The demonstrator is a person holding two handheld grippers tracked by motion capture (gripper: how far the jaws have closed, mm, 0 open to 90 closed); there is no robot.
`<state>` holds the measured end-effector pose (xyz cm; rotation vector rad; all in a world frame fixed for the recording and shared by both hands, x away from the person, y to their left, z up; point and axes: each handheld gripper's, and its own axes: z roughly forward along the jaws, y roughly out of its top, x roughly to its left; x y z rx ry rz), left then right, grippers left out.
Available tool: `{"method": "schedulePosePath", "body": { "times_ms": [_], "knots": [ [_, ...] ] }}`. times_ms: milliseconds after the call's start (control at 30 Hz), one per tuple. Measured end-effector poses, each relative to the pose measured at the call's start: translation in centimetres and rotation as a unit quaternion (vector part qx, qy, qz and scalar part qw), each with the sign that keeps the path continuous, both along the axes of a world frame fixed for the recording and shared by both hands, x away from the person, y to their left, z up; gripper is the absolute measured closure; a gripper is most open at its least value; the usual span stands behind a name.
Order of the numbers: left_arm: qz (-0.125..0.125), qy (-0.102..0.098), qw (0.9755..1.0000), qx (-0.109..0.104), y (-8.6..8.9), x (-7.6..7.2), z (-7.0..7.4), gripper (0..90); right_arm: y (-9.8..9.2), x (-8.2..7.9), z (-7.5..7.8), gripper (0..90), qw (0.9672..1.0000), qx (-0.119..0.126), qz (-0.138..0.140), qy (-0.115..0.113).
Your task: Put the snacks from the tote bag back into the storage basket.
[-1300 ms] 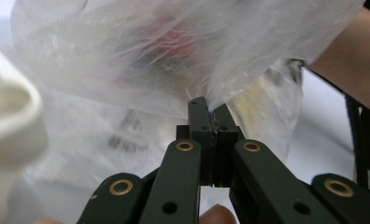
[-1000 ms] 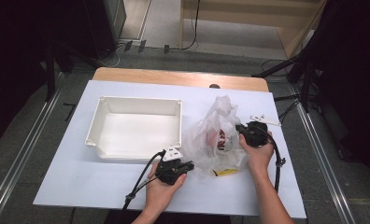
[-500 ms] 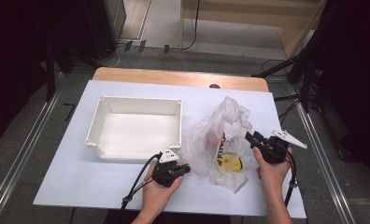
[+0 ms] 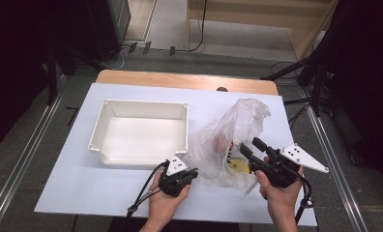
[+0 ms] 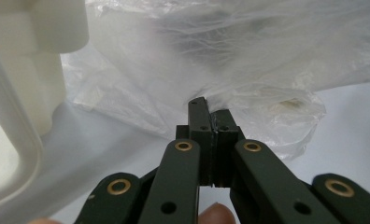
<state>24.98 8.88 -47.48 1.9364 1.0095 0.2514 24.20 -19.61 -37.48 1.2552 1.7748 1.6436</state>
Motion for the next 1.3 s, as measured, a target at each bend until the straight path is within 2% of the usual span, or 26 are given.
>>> {"method": "schedulePosePath", "body": {
  "times_ms": [100, 200, 267, 300, 333, 367, 400, 500, 533, 567, 600, 633, 667, 700, 733, 767, 833, 867, 1033, 1067, 1100, 1133, 1200, 1233, 1267, 1300],
  "knots": [
    [-0.008, -0.014, 0.9999, -0.003, 0.0, -0.2, 0.1, 87.3, 1.5, 0.1, -0.2, 42.1, 0.9999, 0.005, 0.013, 0.000],
    [-0.012, -0.018, 0.9997, -0.006, 0.0, -0.3, 0.2, 75.3, 2.4, 0.4, -0.8, 41.8, 0.9998, -0.002, 0.019, 0.008],
    [-0.013, -0.024, 0.9996, -0.010, 0.1, -0.6, 0.4, 71.7, 3.4, 0.9, -1.4, 43.6, 0.9995, -0.011, 0.029, 0.012],
    [-0.021, -0.030, 0.9991, -0.023, 0.4, -1.0, 0.7, 64.9, 4.4, 1.3, -2.0, 51.9, 0.9992, -0.021, 0.031, 0.014],
    [-0.021, -0.030, 0.9991, -0.023, 0.4, -1.0, 0.7, 61.5, 4.8, 1.5, -2.3, 55.8, 0.9990, -0.023, 0.034, 0.017],
    [-0.034, -0.048, 0.9978, -0.031, 0.6, -1.6, 1.2, 58.5, 5.2, 1.8, -2.7, 60.2, 0.9988, -0.025, 0.036, 0.020],
    [-0.034, -0.048, 0.9978, -0.031, 0.6, -1.6, 1.2, 55.8, 5.5, 2.0, -3.0, 63.6, 0.9986, -0.028, 0.036, 0.025],
    [-0.051, -0.086, 0.9942, -0.040, 1.1, -2.7, 2.4, 49.8, 6.0, 2.6, -3.6, 66.0, 0.9982, -0.028, 0.041, 0.033],
    [-0.060, -0.105, 0.9911, -0.057, 1.6, -3.5, 3.3, 44.3, 6.5, 2.9, -4.1, 68.3, 0.9979, -0.032, 0.043, 0.036],
    [-0.060, -0.105, 0.9911, -0.057, 1.6, -3.5, 3.3, 41.1, 6.5, 2.9, -4.1, 68.3, 0.9979, -0.032, 0.043, 0.036],
    [-0.062, -0.113, 0.9895, -0.066, 1.8, -3.8, 3.8, 38.4, 6.9, 3.1, -4.4, 71.2, 0.9974, -0.039, 0.048, 0.036],
    [-0.065, -0.123, 0.9862, -0.089, 2.2, -4.2, 4.8, 34.9, 7.1, 3.1, -4.6, 73.2, 0.9973, -0.045, 0.046, 0.035],
    [-0.065, -0.129, 0.9845, -0.099, 2.3, -4.5, 5.3, 30.8, 7.2, 3.1, -4.9, 75.4, 0.9972, -0.050, 0.043, 0.035],
    [-0.065, -0.129, 0.9845, -0.099, 2.3, -4.5, 5.3, 27.5, 7.2, 3.1, -4.9, 75.4, 0.9972, -0.050, 0.043, 0.035],
    [-0.069, -0.134, 0.9815, -0.118, 2.2, -4.9, 6.3, 24.3, 7.6, 3.3, -5.5, 78.9, 0.9969, -0.059, 0.036, 0.039],
    [-0.069, -0.134, 0.9815, -0.118, 2.2, -4.9, 6.3, 21.3, 7.6, 3.3, -5.5, 78.9, 0.9969, -0.059, 0.036, 0.039],
    [-0.072, -0.142, 0.9788, -0.129, 1.5, -5.5, 7.5, 17.1, 8.1, 3.5, -6.4, 81.0, 0.9960, -0.073, 0.025, 0.045],
    [-0.071, -0.144, 0.9788, -0.127, 1.1, -5.7, 7.8, 15.3, 8.2, 3.6, -6.7, 81.3, 0.9955, -0.078, 0.022, 0.049],
    [-0.060, -0.140, 0.9813, -0.117, -0.5, -5.5, 8.0, 18.5, 8.6, 3.7, -7.5, 81.3, 0.9942, -0.086, 0.030, 0.057],
    [-0.050, -0.130, 0.9847, -0.104, -1.0, -5.2, 7.6, 23.2, 8.7, 3.7, -7.6, 81.3, 0.9941, -0.088, 0.033, 0.055],
    [-0.050, -0.130, 0.9847, -0.104, -1.0, -5.2, 7.6, 30.6, 8.7, 3.7, -7.6, 81.3, 0.9941, -0.088, 0.033, 0.055],
    [-0.048, -0.122, 0.9871, -0.091, -1.3, -4.8, 7.0, 38.8, 8.7, 3.6, -7.6, 80.9, 0.9942, -0.086, 0.037, 0.054],
    [-0.045, -0.119, 0.9890, -0.076, -1.5, -4.6, 6.5, 55.4, 8.6, 3.6, -7.6, 79.8, 0.9943, -0.083, 0.041, 0.054],
    [-0.045, -0.119, 0.9890, -0.076, -1.5, -4.6, 6.5, 65.0, 8.6, 3.6, -7.6, 79.8, 0.9943, -0.083, 0.041, 0.054],
    [-0.050, -0.106, 0.9899, -0.080, -1.4, -4.2, 6.2, 69.1, 8.4, 3.6, -7.6, 78.3, 0.9949, -0.074, 0.043, 0.054],
    [-0.044, -0.101, 0.9906, -0.081, -1.3, -4.1, 6.1, 72.4, 8.2, 3.7, -7.6, 77.2, 0.9951, -0.069, 0.043, 0.056]
  ]
}}
